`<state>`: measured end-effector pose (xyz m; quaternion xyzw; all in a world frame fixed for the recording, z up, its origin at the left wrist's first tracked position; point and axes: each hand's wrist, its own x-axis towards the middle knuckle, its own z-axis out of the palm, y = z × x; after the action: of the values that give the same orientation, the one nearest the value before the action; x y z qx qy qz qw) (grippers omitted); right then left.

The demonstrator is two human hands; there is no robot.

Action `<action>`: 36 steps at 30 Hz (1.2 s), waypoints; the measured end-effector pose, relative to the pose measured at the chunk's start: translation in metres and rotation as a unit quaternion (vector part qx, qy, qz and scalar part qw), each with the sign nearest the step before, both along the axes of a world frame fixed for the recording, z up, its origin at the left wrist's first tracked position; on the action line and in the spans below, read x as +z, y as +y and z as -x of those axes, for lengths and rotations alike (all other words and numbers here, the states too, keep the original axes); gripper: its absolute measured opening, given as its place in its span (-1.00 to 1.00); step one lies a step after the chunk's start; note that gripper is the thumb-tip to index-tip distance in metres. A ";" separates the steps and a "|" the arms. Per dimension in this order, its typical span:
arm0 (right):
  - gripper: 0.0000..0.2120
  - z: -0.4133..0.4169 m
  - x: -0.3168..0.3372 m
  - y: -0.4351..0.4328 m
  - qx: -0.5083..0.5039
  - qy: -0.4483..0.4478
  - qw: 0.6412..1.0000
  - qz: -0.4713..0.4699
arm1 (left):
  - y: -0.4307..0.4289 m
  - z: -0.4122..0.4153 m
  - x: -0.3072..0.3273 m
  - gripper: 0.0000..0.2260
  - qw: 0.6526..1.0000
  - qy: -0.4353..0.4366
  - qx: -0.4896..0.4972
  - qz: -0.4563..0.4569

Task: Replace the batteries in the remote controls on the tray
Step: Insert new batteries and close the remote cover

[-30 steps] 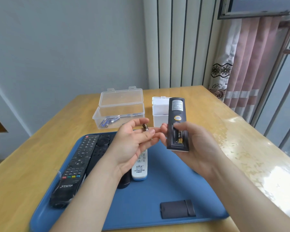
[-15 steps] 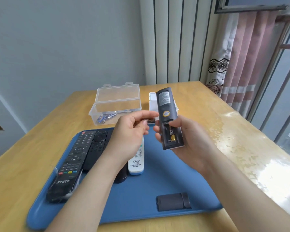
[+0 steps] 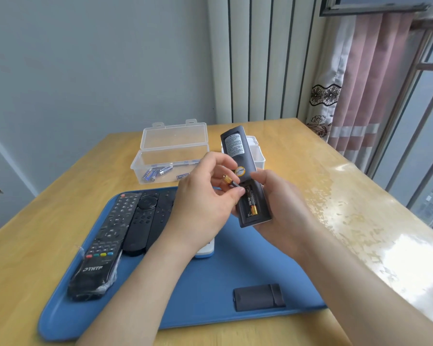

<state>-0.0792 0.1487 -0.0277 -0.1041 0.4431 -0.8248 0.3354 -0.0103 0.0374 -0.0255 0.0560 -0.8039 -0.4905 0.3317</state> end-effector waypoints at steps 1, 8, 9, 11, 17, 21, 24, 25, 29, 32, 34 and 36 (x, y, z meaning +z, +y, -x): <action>-0.77 -0.001 0.001 0.000 -0.005 0.000 1.000 -0.003 | 0.001 0.001 -0.001 -0.70 1.000 0.008 0.009 -0.016; -0.63 0.000 -0.002 -0.002 -0.035 -0.013 0.999 -0.012 | 0.004 0.003 -0.005 -0.71 0.998 0.029 0.015 0.062; -0.62 -0.001 -0.001 -0.001 -0.037 -0.015 0.999 -0.018 | 0.005 0.003 -0.006 -0.72 0.996 0.025 0.009 0.085; -0.61 0.000 0.000 -0.001 -0.045 -0.017 0.998 -0.028 | 0.007 0.003 -0.007 -0.72 0.993 0.023 0.010 0.112; -0.68 -0.002 0.002 0.001 -0.064 0.005 0.997 -0.034 | 0.007 0.002 -0.005 -0.76 0.994 0.039 0.040 0.097; -0.70 0.000 0.003 0.002 -0.091 0.021 0.995 -0.041 | 0.010 0.001 -0.006 -0.74 0.989 0.049 0.019 0.139; -0.75 0.001 0.004 0.004 -0.091 0.014 0.996 -0.017 | 0.011 0.002 -0.009 -0.76 0.970 0.067 0.028 0.232; -0.75 0.002 0.004 0.005 -0.088 0.012 0.996 -0.013 | 0.010 0.003 -0.011 -0.76 0.965 0.070 0.030 0.252; -0.73 0.004 0.003 0.006 -0.070 0.013 0.997 -0.009 | 0.012 0.004 -0.018 -0.74 0.929 0.050 0.059 0.361; -0.79 0.005 0.003 0.007 -0.067 0.009 0.998 -0.004 | 0.012 0.003 -0.019 -0.68 0.916 0.012 0.064 0.396; -0.83 0.007 0.002 0.007 -0.061 0.006 0.998 -0.004 | 0.010 0.004 -0.021 -0.64 0.924 -0.010 0.045 0.379; -0.86 0.009 0.001 0.008 -0.043 0.010 0.999 -0.002 | 0.008 0.005 -0.023 -0.61 0.942 -0.034 0.020 0.333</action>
<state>-0.0878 0.1566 -0.0266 -0.0927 0.4523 -0.8363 0.2956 -0.0152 0.0453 -0.0484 -0.0253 -0.9307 -0.1863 0.3138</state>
